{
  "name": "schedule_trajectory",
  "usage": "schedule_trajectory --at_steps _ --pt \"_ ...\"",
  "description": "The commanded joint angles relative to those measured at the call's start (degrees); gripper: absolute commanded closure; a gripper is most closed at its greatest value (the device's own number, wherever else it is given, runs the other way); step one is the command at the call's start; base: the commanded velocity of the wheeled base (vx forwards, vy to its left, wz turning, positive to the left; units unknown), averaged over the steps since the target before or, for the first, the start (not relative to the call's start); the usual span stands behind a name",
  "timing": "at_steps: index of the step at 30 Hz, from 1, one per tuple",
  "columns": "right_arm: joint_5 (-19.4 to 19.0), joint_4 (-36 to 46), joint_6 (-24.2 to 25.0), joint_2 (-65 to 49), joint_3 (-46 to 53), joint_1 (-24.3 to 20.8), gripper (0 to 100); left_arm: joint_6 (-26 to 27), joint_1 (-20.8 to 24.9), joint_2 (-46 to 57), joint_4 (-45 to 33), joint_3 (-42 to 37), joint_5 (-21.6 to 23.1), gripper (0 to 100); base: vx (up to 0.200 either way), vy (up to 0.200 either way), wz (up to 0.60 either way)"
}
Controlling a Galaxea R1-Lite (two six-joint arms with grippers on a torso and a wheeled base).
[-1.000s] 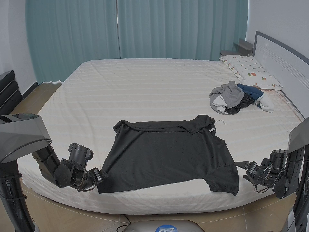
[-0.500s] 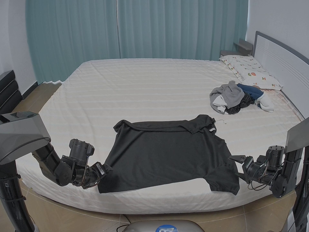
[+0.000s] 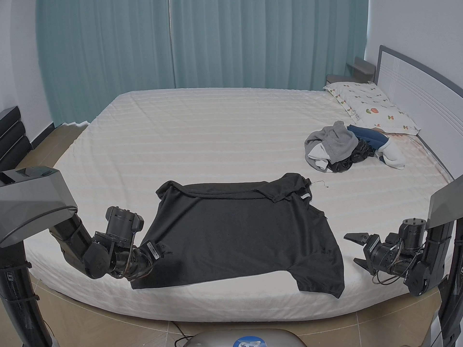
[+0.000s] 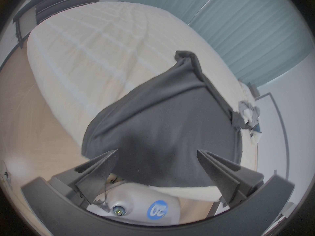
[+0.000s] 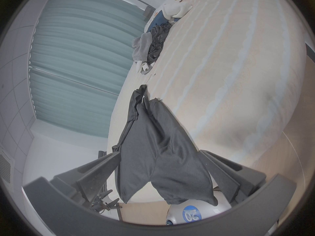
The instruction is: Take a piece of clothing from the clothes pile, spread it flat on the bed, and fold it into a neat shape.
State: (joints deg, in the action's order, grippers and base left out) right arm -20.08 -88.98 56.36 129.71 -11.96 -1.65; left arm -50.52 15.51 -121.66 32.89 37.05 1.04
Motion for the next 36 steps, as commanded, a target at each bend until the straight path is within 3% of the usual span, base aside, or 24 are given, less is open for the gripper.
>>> schedule_trajectory --at_steps 1,11,19,36 --pt "0.04 -0.49 -0.11 0.46 0.18 -0.02 0 -1.69 -1.44 0.11 3.41 0.22 -0.25 0 0.2 0.0 0.0" --pt "0.21 -0.49 0.07 0.63 0.18 -1.17 0 -2.57 -1.62 -0.07 4.38 0.39 0.02 0 0.2 0.0 0.0" --pt "0.57 -0.49 -0.02 1.51 0.01 -1.61 0 -7.49 -1.62 -0.68 6.31 2.24 -0.42 0 0.0 0.0 0.0" --pt "0.57 -0.49 -0.02 2.3 0.09 -2.31 0 -7.84 -3.03 -1.82 6.4 2.68 0.11 0 0.0 0.0 0.0"
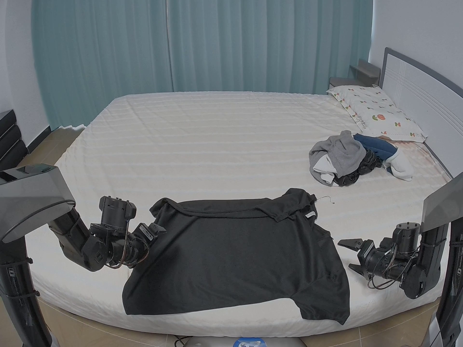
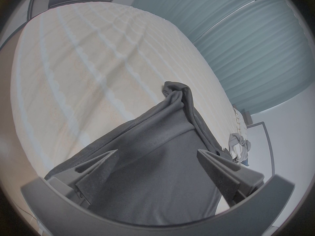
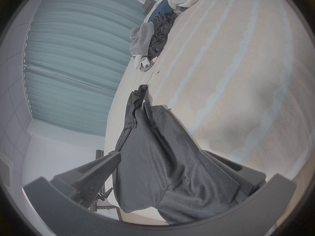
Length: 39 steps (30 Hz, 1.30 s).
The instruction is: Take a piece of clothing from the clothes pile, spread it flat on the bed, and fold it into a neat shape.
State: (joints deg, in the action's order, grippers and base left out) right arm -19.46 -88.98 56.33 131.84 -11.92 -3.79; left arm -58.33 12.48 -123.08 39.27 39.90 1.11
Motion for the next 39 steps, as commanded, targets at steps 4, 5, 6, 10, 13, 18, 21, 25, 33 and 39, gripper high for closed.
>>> schedule_trajectory --at_steps 4,5,6,10,13,18,21,25,33,39 --pt "-0.06 -0.49 0.09 0.17 0.15 -0.16 0 -0.03 0.0 -0.23 0.02 -0.35 0.12 0 0.1 0.0 0.0" --pt "-0.06 -0.49 0.09 0.17 0.15 -0.16 0 -0.03 0.0 -0.23 -0.07 -0.35 0.12 0 0.2 0.0 0.0" --pt "-0.06 -0.49 0.09 0.17 0.15 -0.16 0 -0.03 0.0 -0.32 -0.07 -0.35 0.03 0 0.2 0.0 0.0" --pt "-0.06 -0.49 0.09 0.17 0.06 -0.16 0 0.06 -0.09 -0.32 -0.07 -0.35 0.03 0 0.1 0.0 0.0" --pt "-0.06 -0.49 0.09 0.17 0.06 -0.16 0 -0.03 -0.62 -0.23 -0.07 -0.26 0.12 0 0.0 0.0 0.0" --pt "-0.06 -0.49 0.09 0.17 0.23 -0.16 0 0.06 -0.71 -0.5 -0.07 -0.09 0.03 0 0.0 0.0 0.0" --pt "-0.14 -0.49 0.09 0.17 0.23 -0.16 0 0.06 -0.71 -0.32 0.02 0.09 0.03 0 0.0 0.0 0.0" --pt "-0.23 -0.41 0.27 0.26 0.23 -0.16 0 0.15 -1.32 -0.32 0.02 1.94 -0.58 0 0.0 0.0 0.0" --pt "-0.23 -0.49 0.27 1.05 0.06 -0.25 0 0.41 -2.2 -1.55 -0.51 9.67 -1.99 0 0.0 0.0 0.0" --pt "0.03 -0.49 0.18 1.66 0.41 -1.13 0 2.17 -2.46 -10.61 -2.7 21.62 -4.71 0 0.0 0.0 0.0"
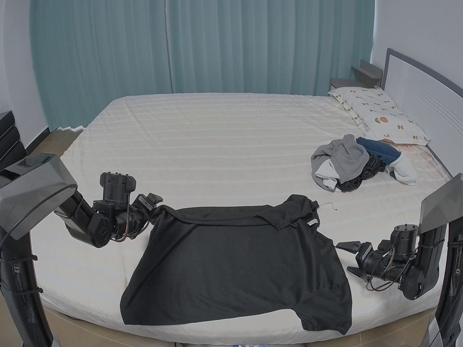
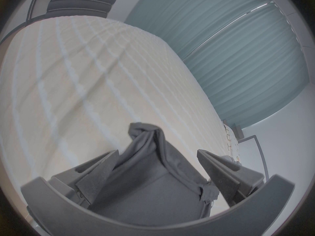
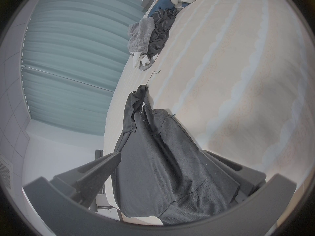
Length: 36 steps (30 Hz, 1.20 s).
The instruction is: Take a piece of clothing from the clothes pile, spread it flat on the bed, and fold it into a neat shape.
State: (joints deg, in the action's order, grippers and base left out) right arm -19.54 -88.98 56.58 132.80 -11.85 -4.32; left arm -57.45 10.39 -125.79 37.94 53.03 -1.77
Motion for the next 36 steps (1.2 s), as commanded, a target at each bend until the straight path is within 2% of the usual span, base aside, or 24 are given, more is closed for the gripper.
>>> schedule_trajectory --at_steps 1,3,9,18,25,28,29,33,36 --pt "0.12 -0.49 -0.06 0.7 0.34 -0.61 0 1.29 -0.37 -7.89 -1.37 8.49 -1.84 0 0.0 0.0 0.0" --pt "0.03 -0.49 -0.06 0.61 0.42 -0.61 0 3.31 -0.45 -12.9 -4.36 15.53 -5.0 0 0.0 0.0 0.0" --pt "0.21 -0.49 -0.15 0.79 0.51 -1.13 0 6.3 -1.16 -18.08 -6.3 23.79 -8.16 0 0.0 0.0 0.0" --pt "3.19 -0.49 -0.06 1.58 0.07 -2.19 0 7.27 -1.16 -20.02 -5.94 23.96 -8.69 0 0.0 0.0 0.0" --pt "3.37 -0.49 -0.06 1.67 -0.02 -2.45 0 7.36 -0.98 -20.28 -5.77 24.23 -8.69 0 0.0 0.0 0.0" --pt "3.37 -0.49 -0.06 1.67 -0.1 -2.45 0 6.92 -1.07 -20.72 -6.12 26.86 -8.6 0 0.0 0.0 0.0" --pt "3.37 -0.49 -0.06 1.67 -0.1 -2.45 0 6.92 -1.07 -21.07 -6.12 27.13 -8.69 100 0.0 0.0 0.0" --pt "3.37 -0.49 -0.06 1.67 -0.1 -2.45 0 7.01 -1.51 -21.42 -5.77 28.27 -9.66 100 0.0 0.0 0.0" --pt "3.37 -0.49 -0.06 1.67 -0.19 -2.45 0 6.74 -2.65 -21.42 -5.68 30.2 -12.03 100 0.0 0.0 0.0"
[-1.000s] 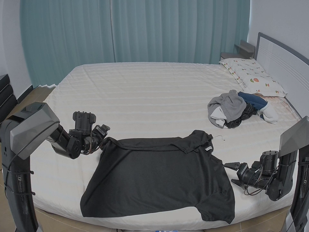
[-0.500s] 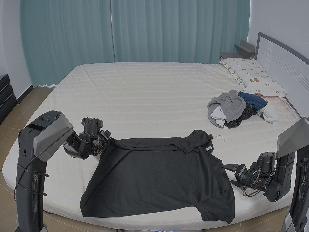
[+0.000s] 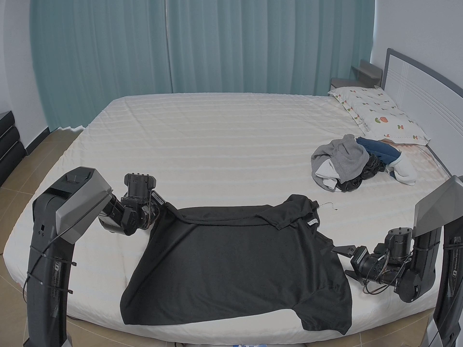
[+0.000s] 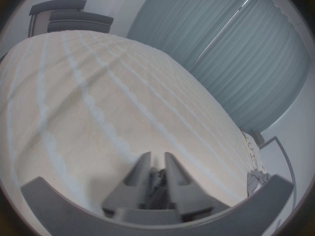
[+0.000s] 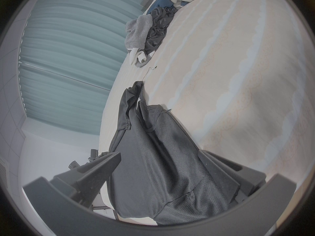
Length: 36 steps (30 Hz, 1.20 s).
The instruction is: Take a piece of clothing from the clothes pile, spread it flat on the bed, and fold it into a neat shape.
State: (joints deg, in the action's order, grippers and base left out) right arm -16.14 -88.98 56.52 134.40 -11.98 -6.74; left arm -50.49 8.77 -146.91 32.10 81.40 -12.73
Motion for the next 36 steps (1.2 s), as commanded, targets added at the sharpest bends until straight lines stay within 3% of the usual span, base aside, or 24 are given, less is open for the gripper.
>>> schedule_trajectory --at_steps 1,7,17,28,29,36 --pt "-0.03 -0.49 0.0 0.07 -0.06 -0.03 0 -0.57 -1.38 -0.31 0.42 2.1 -1.34 100 0.0 0.0 0.0" --pt "-0.03 -0.49 0.0 0.16 -0.06 -0.03 0 -0.4 -2.35 -1.98 8.16 2.71 -1.34 100 0.0 0.0 0.0" --pt "-0.03 -0.49 0.0 0.16 -0.06 -0.11 0 2.86 -3.49 -5.32 14.22 5.0 -1.34 100 0.0 0.0 0.0" --pt "-0.03 -0.49 -0.09 0.16 -0.06 -0.11 0 3.21 -4.02 -6.72 15.63 6.85 -1.25 100 0.0 0.0 0.0" --pt "-0.03 -0.49 0.0 0.16 -0.06 -0.11 0 3.12 -4.02 -6.72 15.63 6.85 -1.25 0 0.0 0.0 0.0" --pt "-0.03 -0.49 0.09 -0.1 -0.76 0.06 0 2.33 -4.55 -6.37 15.54 6.32 -1.42 0 0.0 0.0 0.0"
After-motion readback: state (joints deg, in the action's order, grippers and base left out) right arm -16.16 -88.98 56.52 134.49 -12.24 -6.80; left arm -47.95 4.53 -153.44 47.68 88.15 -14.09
